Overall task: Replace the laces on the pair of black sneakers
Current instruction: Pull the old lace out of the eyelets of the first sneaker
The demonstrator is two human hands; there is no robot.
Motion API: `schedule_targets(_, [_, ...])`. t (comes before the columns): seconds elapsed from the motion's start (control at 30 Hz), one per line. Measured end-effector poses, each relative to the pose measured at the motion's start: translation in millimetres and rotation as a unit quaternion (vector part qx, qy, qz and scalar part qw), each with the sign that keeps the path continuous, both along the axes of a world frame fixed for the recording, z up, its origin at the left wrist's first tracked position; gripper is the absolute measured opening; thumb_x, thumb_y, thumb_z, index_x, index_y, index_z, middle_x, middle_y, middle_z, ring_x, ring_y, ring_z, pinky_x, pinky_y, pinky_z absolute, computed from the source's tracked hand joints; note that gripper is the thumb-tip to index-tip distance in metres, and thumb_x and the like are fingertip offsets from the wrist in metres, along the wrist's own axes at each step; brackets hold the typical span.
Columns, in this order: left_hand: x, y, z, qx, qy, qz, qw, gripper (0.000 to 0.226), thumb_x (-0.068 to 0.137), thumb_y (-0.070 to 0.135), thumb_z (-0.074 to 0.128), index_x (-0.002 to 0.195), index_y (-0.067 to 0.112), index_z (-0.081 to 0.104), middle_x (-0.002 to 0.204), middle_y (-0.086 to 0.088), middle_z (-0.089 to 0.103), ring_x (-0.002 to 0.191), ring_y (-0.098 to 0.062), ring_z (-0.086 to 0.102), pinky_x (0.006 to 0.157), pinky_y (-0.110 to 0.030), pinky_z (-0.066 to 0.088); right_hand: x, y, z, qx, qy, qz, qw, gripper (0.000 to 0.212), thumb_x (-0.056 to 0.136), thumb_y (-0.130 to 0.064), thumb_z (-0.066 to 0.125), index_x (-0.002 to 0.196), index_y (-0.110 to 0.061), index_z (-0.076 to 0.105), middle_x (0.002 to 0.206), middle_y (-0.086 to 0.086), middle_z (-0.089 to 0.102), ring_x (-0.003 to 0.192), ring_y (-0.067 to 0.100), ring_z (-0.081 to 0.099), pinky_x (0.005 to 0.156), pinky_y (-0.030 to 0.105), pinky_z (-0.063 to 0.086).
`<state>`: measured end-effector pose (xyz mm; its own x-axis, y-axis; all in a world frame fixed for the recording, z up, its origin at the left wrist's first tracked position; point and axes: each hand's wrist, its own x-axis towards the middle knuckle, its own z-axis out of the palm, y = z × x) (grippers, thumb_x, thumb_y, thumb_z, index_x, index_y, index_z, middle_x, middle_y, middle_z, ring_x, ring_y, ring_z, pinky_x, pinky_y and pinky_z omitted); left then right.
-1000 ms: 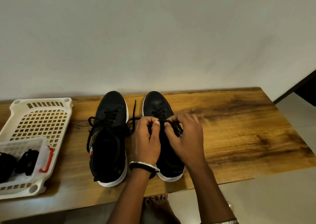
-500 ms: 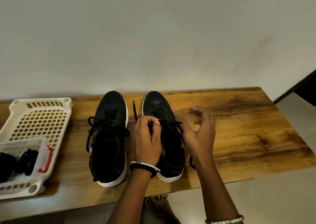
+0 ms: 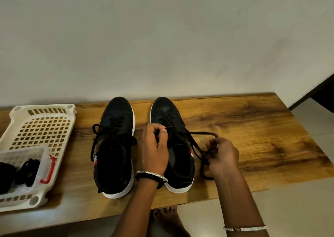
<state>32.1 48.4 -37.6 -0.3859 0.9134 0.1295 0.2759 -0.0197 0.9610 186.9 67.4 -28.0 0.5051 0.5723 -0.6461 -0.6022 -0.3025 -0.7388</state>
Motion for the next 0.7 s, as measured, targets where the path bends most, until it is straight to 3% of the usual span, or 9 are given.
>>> schedule_targets(0.03, [0,0,2,-0.001,-0.012,0.000,1.000,0.012,0.096,0.010,0.055,0.087,0.018,0.058,0.084,0.000,0.061,0.073,-0.008,0.056,0.060,-0.011,0.041,3,0,-5,-0.037,-0.044,0.023,0.998,0.018,0.094,-0.005,0.053,0.109,-0.004,0.064,0.085,0.009,0.064,0.068,0.019,0.058,0.059,0.031,0.047])
schedule_targets(0.1, [1,0,3,-0.010,-0.051,-0.003,0.999,0.009,0.095,0.009,0.056,0.088,0.013,0.059,0.080,-0.002,0.061,0.066,-0.007,0.053,0.058,-0.014,0.042,0,-4,-7,-0.055,-0.269,0.069,0.959,0.037,0.090,-0.012,0.063,0.127,-0.015,0.056,0.122,0.007,0.057,0.098,0.021,0.059,0.072,0.033,0.049])
schedule_targets(0.17, [0,2,4,-0.019,-0.103,-0.012,0.994,0.010,0.095,0.008,0.056,0.088,0.013,0.060,0.080,-0.002,0.062,0.068,-0.007,0.054,0.061,-0.017,0.044,-7,-7,3,0.059,-0.440,0.114,0.889,0.038,0.087,-0.011,0.070,0.121,-0.023,0.059,0.131,-0.001,0.052,0.111,0.012,0.055,0.077,0.025,0.049])
schedule_targets(0.23, [-2,4,2,-0.020,-0.144,-0.024,0.989,0.012,0.095,0.009,0.057,0.086,0.017,0.060,0.085,-0.001,0.064,0.078,-0.012,0.059,0.070,-0.024,0.048,-13,-7,11,0.181,-0.424,0.213,0.861,0.025,0.087,-0.007,0.069,0.105,-0.024,0.068,0.115,-0.007,0.065,0.102,0.005,0.061,0.080,0.026,0.053])
schedule_targets(0.37, [-3,7,0,-0.014,-0.187,-0.030,0.982,0.005,0.083,0.023,0.056,0.083,0.021,0.060,0.085,0.001,0.067,0.082,-0.016,0.063,0.073,-0.028,0.050,-22,-12,8,0.230,-0.434,0.384,0.782,0.016,0.087,-0.011,0.072,0.092,-0.025,0.073,0.092,-0.013,0.070,0.091,0.006,0.066,0.077,0.029,0.056])
schedule_targets(0.5, [-3,8,-2,-0.016,-0.220,-0.041,0.974,0.011,0.090,0.010,0.055,0.083,0.018,0.059,0.081,0.010,0.069,0.083,-0.010,0.064,0.075,-0.024,0.050,-18,-9,6,0.243,-0.422,0.362,0.795,0.014,0.090,-0.011,0.072,0.085,-0.024,0.071,0.083,-0.012,0.068,0.081,0.006,0.064,0.070,0.015,0.049])
schedule_targets(0.57, [-1,7,0,-0.023,-0.244,-0.050,0.968,0.020,0.094,0.001,0.053,0.082,0.016,0.058,0.079,0.010,0.069,0.083,-0.010,0.064,0.075,-0.022,0.050,-18,-7,1,0.231,-0.409,0.347,0.812,0.013,0.093,-0.014,0.068,0.088,-0.025,0.069,0.086,-0.011,0.069,0.084,0.008,0.065,0.073,0.024,0.053])
schedule_targets(0.63, [2,6,4,-0.029,-0.260,-0.059,0.963,0.023,0.095,-0.004,0.050,0.081,0.014,0.057,0.077,0.008,0.069,0.080,-0.007,0.064,0.073,-0.018,0.050,-21,-6,-1,0.218,-0.344,0.297,0.864,0.011,0.098,-0.018,0.063,0.090,-0.025,0.066,0.087,-0.006,0.070,0.085,0.016,0.066,0.075,0.038,0.055])
schedule_targets(0.7, [3,5,9,-0.031,-0.276,-0.064,0.959,0.022,0.096,-0.005,0.049,0.082,0.012,0.056,0.078,0.005,0.068,0.074,-0.002,0.063,0.067,-0.013,0.050,-21,-4,3,0.186,-0.209,0.208,0.937,0.010,0.102,-0.020,0.057,0.093,-0.021,0.062,0.078,-0.005,0.068,0.075,0.014,0.064,0.070,0.036,0.053])
